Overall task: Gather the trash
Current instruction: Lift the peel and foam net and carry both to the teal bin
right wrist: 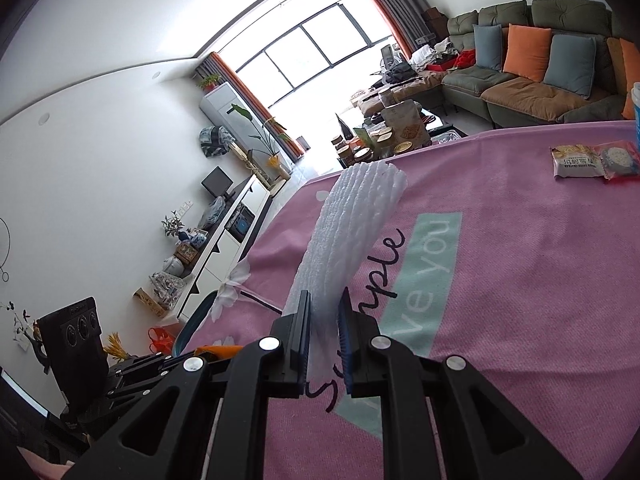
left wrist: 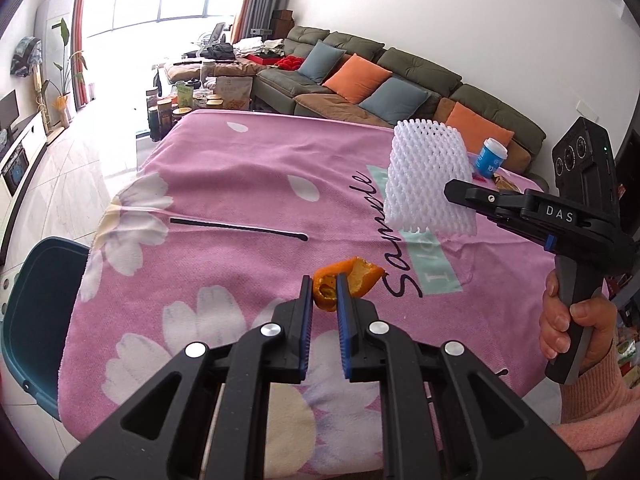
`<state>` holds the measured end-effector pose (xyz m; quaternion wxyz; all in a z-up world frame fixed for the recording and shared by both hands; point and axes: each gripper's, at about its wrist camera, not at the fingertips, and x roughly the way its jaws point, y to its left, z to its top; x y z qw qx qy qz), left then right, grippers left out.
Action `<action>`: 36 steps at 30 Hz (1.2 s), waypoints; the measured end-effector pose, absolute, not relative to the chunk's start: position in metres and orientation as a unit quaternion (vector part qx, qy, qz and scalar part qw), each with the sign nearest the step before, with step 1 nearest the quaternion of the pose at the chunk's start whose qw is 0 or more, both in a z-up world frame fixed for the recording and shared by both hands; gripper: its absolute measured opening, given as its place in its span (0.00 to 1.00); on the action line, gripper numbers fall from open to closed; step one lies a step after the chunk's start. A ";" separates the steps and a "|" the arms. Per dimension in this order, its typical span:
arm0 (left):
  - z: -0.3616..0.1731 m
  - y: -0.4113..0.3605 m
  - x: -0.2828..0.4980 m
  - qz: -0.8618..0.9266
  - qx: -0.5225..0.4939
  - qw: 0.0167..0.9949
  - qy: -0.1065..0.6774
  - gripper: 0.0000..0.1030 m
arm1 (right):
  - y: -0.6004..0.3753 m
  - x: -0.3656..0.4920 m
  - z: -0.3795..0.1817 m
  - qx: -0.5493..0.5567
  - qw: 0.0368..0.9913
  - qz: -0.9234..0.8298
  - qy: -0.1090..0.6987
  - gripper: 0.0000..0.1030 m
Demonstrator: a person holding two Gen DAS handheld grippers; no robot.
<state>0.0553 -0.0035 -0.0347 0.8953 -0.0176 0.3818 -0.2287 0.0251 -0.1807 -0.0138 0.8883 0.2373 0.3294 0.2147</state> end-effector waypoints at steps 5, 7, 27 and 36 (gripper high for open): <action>-0.030 0.008 0.049 -0.219 -0.021 0.900 0.377 0.11 | -0.165 0.026 -0.012 0.231 0.886 0.227 0.331 0.12; -0.028 0.011 0.046 -0.215 -0.023 0.901 0.376 0.11 | -0.161 0.027 -0.010 0.227 0.886 0.232 0.331 0.12; -0.019 0.055 0.032 -0.166 -0.044 0.914 0.369 0.11 | -0.119 0.037 -0.008 0.204 0.875 0.275 0.342 0.12; -0.015 0.077 0.029 -0.141 -0.053 0.919 0.364 0.11 | -0.103 0.043 -0.008 0.193 0.871 0.291 0.346 0.12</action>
